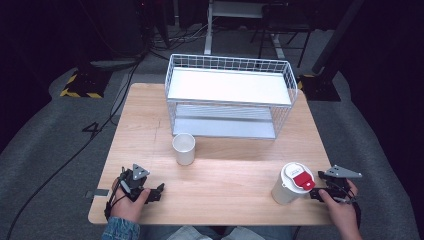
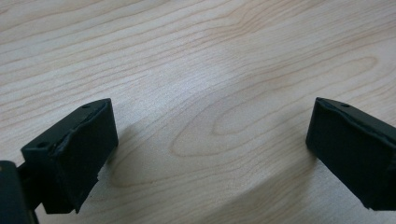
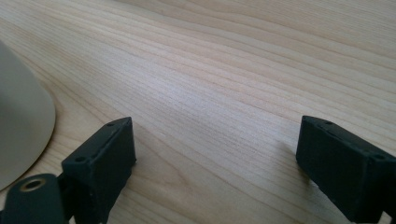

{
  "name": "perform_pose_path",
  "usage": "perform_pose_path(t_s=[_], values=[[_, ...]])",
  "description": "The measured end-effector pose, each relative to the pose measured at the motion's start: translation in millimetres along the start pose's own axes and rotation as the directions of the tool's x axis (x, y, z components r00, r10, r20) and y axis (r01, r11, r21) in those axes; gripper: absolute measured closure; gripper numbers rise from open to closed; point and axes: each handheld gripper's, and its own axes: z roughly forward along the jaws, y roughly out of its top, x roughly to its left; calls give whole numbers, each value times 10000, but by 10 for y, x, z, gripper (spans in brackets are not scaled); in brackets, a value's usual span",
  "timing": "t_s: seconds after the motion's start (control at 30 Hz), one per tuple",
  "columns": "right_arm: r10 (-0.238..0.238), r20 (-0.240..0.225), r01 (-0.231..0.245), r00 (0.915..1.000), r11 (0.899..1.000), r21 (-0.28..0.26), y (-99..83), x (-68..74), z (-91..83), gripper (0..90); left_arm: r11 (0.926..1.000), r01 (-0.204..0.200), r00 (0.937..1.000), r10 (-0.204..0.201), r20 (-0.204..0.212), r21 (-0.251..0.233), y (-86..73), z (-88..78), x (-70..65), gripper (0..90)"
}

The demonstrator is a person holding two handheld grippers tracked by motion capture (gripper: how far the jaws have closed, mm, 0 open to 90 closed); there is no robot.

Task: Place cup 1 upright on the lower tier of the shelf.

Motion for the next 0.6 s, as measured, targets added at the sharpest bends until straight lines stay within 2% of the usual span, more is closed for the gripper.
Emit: perform_pose_path(t_s=[0.47, 0.6], values=[[-10, 9, 10, 10000, 10000, -5, 0, 2, 0, 122, 10000, 24, 10000, -24, 28, 18, 6, 8, -6, 6], [-8, 7, 8, 10000, 10000, -5, 0, 1, 0, 122, 9998, -15, 10000, 15, 18, -209, 6, -9, 7, 69]])
